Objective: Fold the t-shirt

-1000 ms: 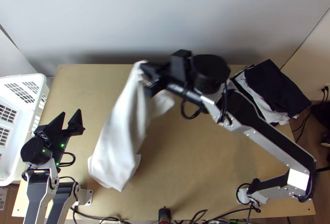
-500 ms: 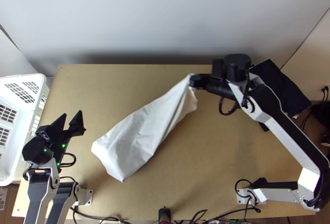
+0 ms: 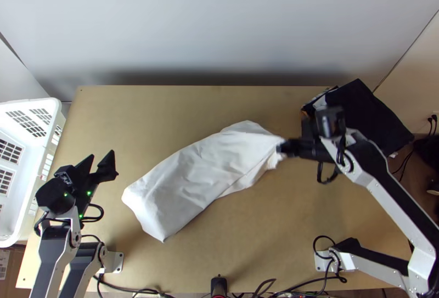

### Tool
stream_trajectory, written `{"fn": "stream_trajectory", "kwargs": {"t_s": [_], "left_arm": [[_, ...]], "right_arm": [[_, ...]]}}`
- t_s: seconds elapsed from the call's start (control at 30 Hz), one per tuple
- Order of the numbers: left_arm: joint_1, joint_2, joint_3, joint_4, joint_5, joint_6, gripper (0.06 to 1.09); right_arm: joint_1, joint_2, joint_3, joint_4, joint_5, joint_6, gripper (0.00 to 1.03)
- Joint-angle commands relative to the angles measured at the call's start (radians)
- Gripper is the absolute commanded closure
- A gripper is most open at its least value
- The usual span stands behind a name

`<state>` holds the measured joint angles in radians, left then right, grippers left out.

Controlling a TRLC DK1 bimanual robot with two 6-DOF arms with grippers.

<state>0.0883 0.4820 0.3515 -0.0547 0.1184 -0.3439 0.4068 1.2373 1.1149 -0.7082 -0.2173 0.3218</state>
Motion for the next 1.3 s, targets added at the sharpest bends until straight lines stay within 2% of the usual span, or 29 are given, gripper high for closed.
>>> {"fn": "stream_trajectory", "kwargs": {"t_s": [0.0, 0.27, 0.4, 0.47, 0.63, 0.73, 0.9, 0.97, 1.03, 1.17, 1.27], "left_arm": [[-0.012, 0.036, -0.005, -0.007, 0.001, 0.014, 0.1], [-0.013, 0.093, 0.007, 0.006, 0.004, 0.04, 0.1], [-0.013, 0.11, 0.014, 0.01, 0.006, 0.048, 0.1], [-0.013, 0.119, 0.015, 0.016, 0.006, 0.051, 0.1], [-0.021, 0.147, 0.024, 0.03, 0.009, 0.049, 0.1], [-0.028, 0.158, 0.03, 0.035, 0.009, 0.049, 0.1], [-0.038, 0.165, 0.032, 0.042, 0.01, 0.049, 0.1], [-0.05, 0.17, 0.029, 0.042, 0.01, 0.049, 0.1], [-0.07, 0.181, 0.023, 0.052, 0.009, 0.049, 0.1], [-0.11, 0.214, 0.014, 0.061, 0.009, 0.049, 0.1], [-0.124, 0.251, 0.014, 0.07, 0.009, 0.051, 0.1]], "right_arm": [[-0.017, -0.133, -0.19, 0.021, -0.001, -0.227, 1.0], [-0.04, -0.325, -0.352, 0.09, -0.001, -0.635, 1.0], [-0.082, -0.412, -0.431, 0.069, -0.011, -0.784, 1.0], [-0.106, -0.434, -0.449, 0.027, -0.016, -0.826, 1.0], [-0.131, -0.423, -0.448, -0.12, -0.027, -0.848, 1.0], [-0.131, -0.45, -0.492, -0.132, -0.034, -0.889, 1.0], [-0.132, -0.596, -0.598, -0.126, -0.088, -1.053, 1.0], [-0.129, -0.641, -0.622, -0.126, -0.111, -1.089, 1.0], [-0.122, -0.676, -0.645, -0.128, -0.116, -1.138, 1.0], [-0.12, -0.774, -0.701, -0.132, -0.12, -1.297, 1.0], [-0.099, -0.837, -0.724, -0.132, -0.122, -1.354, 1.0]]}}
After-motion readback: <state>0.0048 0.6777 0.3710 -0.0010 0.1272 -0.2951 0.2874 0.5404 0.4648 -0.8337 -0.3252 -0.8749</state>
